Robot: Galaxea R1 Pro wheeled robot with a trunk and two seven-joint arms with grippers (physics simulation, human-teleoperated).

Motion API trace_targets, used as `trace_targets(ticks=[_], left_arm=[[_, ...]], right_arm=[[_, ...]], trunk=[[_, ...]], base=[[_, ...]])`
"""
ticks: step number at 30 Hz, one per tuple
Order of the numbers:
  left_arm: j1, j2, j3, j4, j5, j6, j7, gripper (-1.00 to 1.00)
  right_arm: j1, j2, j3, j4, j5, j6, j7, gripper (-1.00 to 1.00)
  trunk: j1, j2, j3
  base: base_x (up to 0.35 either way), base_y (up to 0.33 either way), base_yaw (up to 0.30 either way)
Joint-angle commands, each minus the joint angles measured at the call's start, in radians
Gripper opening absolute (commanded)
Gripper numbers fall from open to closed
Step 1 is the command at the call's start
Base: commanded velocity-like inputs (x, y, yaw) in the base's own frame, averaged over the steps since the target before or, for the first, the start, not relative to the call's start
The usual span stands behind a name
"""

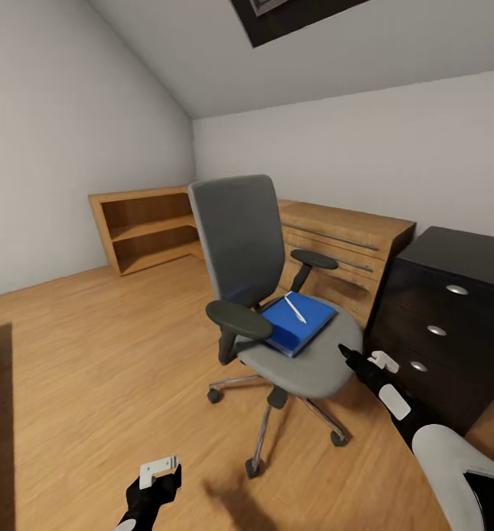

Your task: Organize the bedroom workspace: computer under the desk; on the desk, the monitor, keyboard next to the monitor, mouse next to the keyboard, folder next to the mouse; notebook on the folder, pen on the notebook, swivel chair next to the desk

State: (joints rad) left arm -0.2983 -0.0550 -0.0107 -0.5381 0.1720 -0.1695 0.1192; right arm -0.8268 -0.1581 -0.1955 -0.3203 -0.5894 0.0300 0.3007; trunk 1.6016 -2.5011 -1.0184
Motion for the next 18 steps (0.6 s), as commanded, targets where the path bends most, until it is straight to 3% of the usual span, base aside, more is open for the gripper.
trace_targets(ticks=[1,9,18], left_arm=[[-0.001,0.000,-0.002,0.001,0.007,-0.004,0.002,1.00],[-0.001,0.000,-0.002,0.001,0.007,-0.004,0.002,1.00],[-0.001,0.000,-0.002,0.001,0.007,-0.003,0.003,1.00]], right_arm=[[0.000,0.001,0.010,0.027,-0.006,0.004,0.008,1.00],[0.000,0.002,0.011,0.027,-0.006,0.004,0.008,1.00],[0.000,0.003,0.013,0.027,-0.006,0.004,0.008,1.00]], trunk=[[0.001,0.000,-0.001],[0.001,0.000,-0.001],[0.001,0.000,-0.001]], base=[[0.313,0.115,0.001],[0.259,0.140,0.000],[0.035,0.023,0.054]])
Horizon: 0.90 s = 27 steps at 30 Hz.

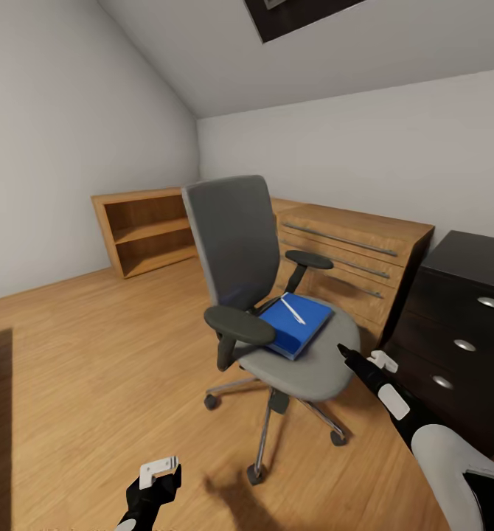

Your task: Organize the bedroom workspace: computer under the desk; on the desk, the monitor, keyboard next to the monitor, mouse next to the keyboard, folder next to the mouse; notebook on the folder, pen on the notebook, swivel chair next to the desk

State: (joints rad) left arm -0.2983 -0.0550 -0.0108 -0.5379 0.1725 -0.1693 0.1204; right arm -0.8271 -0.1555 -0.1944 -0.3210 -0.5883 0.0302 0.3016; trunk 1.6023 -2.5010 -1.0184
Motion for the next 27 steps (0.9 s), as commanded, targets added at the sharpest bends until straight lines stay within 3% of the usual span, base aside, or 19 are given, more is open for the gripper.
trace_targets(ticks=[1,16,27], left_arm=[[-0.001,0.000,-0.001,0.001,0.007,-0.004,0.002,1.00],[-0.001,0.000,-0.002,0.001,0.007,-0.004,0.002,1.00],[-0.001,0.000,-0.002,0.001,0.007,-0.004,0.002,1.00]], right_arm=[[0.000,0.001,0.012,0.028,-0.007,0.004,0.007,1.00],[0.000,0.000,0.008,0.028,-0.007,0.004,0.007,1.00],[0.000,0.001,0.010,0.028,-0.007,0.004,0.007,1.00]], trunk=[[0.000,0.000,-0.001],[0.000,0.000,-0.001],[0.000,0.000,-0.001]], base=[[0.002,0.001,0.161],[-0.009,0.000,0.108],[-0.243,0.000,0.002]])
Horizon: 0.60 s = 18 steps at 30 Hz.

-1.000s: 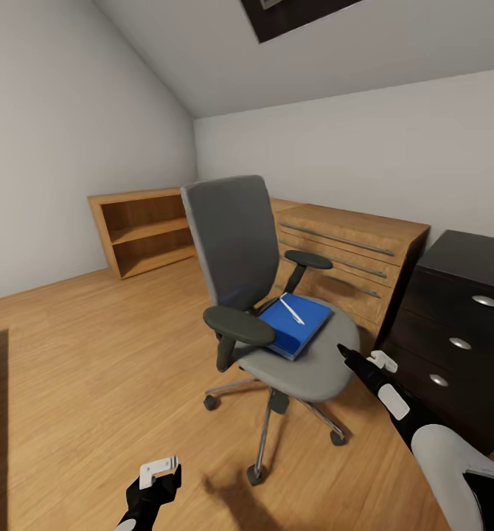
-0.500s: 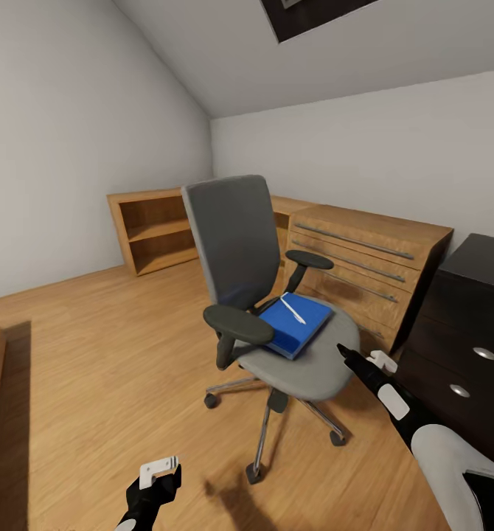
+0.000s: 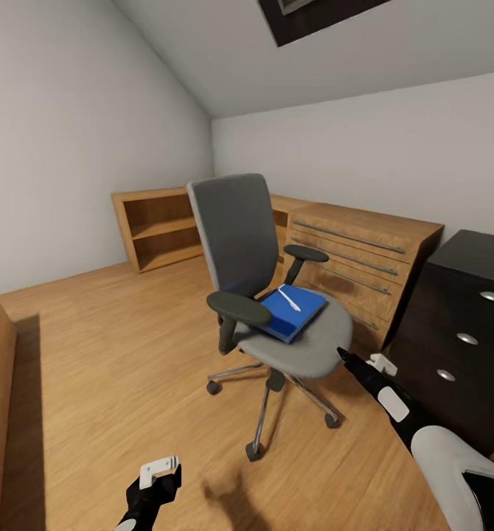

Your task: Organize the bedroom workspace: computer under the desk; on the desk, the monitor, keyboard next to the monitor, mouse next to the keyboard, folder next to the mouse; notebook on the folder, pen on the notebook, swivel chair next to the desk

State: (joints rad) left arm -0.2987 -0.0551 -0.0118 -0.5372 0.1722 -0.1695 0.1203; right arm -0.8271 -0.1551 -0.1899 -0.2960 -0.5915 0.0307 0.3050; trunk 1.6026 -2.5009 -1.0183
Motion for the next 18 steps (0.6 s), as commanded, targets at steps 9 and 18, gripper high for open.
trace_targets(ticks=[9,18], left_arm=[[0.000,0.000,-0.001,0.000,0.007,-0.004,0.002,1.00],[0.000,-0.001,-0.002,0.000,0.007,-0.004,0.002,1.00]], right_arm=[[0.000,0.002,0.009,0.003,-0.004,0.003,0.004,1.00],[0.000,0.011,0.010,0.003,-0.003,0.003,0.003,1.00]], trunk=[[0.000,0.000,-0.001],[0.000,0.000,-0.001]], base=[[-0.032,0.000,0.003],[-0.001,0.000,0.141]])
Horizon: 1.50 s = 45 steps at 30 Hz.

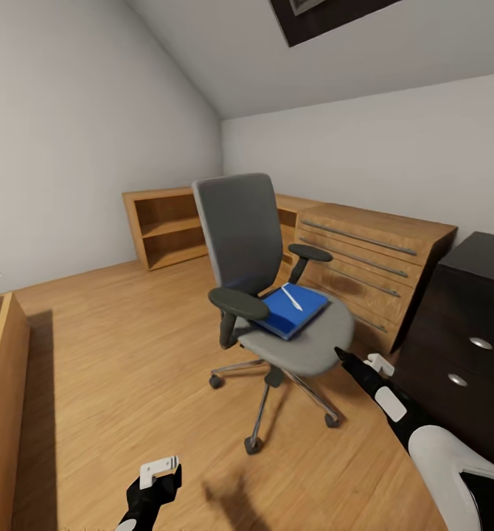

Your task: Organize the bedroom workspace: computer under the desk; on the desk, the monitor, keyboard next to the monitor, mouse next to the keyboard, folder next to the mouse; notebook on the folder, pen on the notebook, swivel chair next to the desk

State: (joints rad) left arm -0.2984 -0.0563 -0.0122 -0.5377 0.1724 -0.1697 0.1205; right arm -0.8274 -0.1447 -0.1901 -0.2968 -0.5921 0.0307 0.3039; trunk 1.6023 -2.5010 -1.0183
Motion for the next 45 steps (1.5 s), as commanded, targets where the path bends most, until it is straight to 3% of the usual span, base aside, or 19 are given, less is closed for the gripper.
trace_targets(ticks=[1,18,45], left_arm=[[-0.001,0.000,-0.002,0.001,0.007,-0.004,0.002,1.00],[-0.001,0.000,-0.002,0.001,0.007,-0.004,0.002,1.00],[-0.001,0.000,-0.002,0.001,0.006,-0.007,0.000,1.00]], right_arm=[[0.001,0.000,0.011,0.004,-0.003,0.003,0.005,1.00],[0.001,0.001,0.010,0.004,-0.002,0.002,0.006,1.00],[0.001,0.000,0.009,0.004,-0.002,0.003,0.005,1.00]], trunk=[[0.000,0.000,-0.001],[0.000,0.000,-0.001],[0.000,0.000,-0.001]], base=[[0.000,0.000,0.145],[0.000,0.000,0.166],[0.167,0.000,0.015]])
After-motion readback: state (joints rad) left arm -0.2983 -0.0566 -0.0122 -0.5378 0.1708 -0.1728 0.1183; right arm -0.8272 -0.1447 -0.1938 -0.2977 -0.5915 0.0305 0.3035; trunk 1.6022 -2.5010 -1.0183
